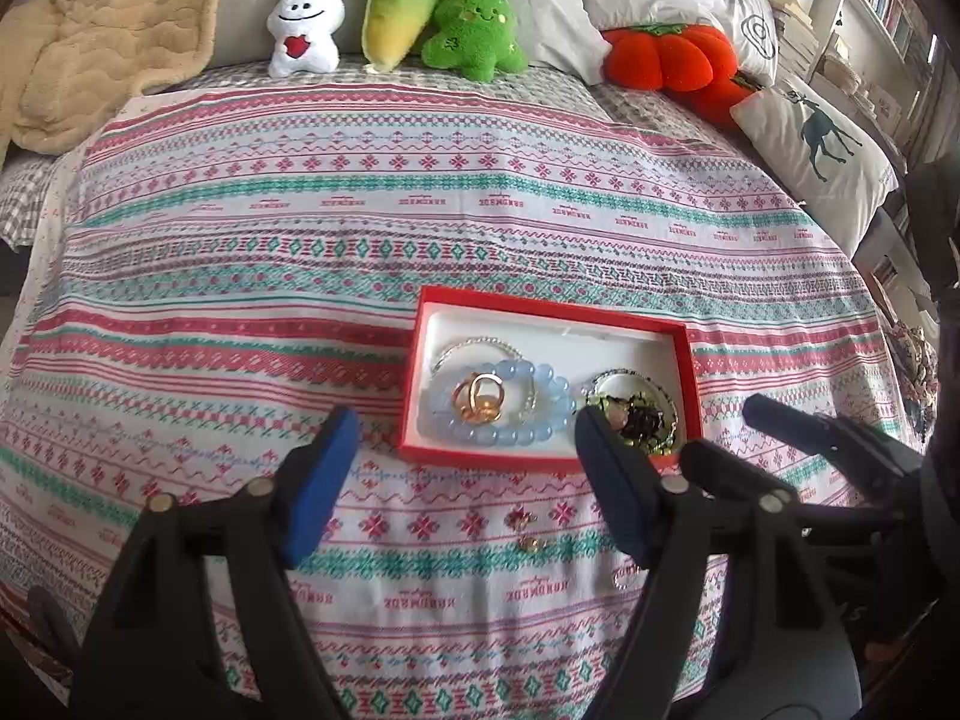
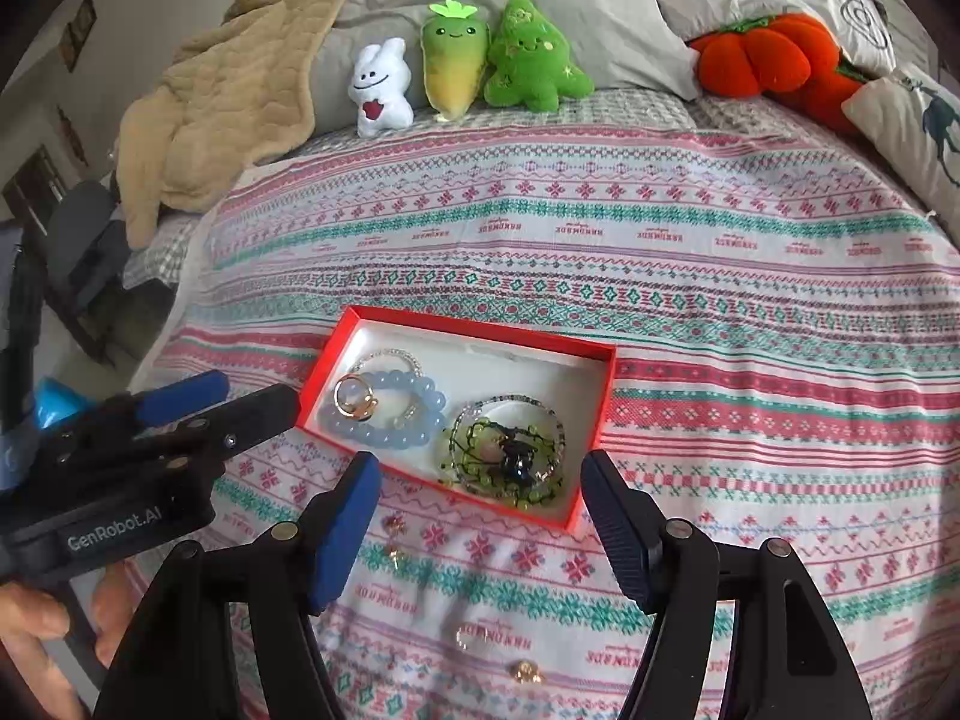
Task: Organize jewelry
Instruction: 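Open both grippers to drop the blue bracelet and black clip in the box, then move both open grippers back toward the jewelry left on the bed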
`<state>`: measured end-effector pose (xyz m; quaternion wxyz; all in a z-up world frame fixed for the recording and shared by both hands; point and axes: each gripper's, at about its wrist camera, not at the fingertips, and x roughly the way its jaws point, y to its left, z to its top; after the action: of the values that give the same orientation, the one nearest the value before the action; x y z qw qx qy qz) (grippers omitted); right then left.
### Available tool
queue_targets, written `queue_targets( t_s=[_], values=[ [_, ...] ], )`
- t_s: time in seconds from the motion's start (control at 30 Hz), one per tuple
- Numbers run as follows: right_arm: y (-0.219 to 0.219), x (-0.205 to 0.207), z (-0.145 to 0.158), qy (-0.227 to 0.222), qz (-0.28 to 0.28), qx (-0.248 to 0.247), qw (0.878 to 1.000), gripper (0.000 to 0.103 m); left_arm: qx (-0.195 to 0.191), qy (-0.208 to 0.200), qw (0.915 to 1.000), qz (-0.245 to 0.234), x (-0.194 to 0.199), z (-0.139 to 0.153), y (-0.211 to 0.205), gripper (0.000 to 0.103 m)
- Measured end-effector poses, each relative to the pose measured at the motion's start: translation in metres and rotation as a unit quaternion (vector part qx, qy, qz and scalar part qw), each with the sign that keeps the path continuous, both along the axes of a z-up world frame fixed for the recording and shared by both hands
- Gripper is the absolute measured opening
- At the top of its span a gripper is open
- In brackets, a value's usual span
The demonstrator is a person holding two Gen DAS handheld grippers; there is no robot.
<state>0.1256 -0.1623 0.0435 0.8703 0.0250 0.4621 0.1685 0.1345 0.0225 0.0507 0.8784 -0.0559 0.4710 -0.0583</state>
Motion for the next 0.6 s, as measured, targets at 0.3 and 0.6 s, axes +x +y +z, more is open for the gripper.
queue_targets(
  t_s=[0.3,0.6],
  values=[
    [-0.017,-0.057,0.02,-0.036,0.014,-0.036,0.999,0.083,0.042,0.043,0.9982,0.004,-0.038,-0.01,0.013,0.093],
    [-0.026,-0.087,-0.02,-0.028,0.01,-0.092,0.995,0.084,0.08,0.024,0.9965,0.002,-0.077,-0.027,0.031,0.1]
  ],
)
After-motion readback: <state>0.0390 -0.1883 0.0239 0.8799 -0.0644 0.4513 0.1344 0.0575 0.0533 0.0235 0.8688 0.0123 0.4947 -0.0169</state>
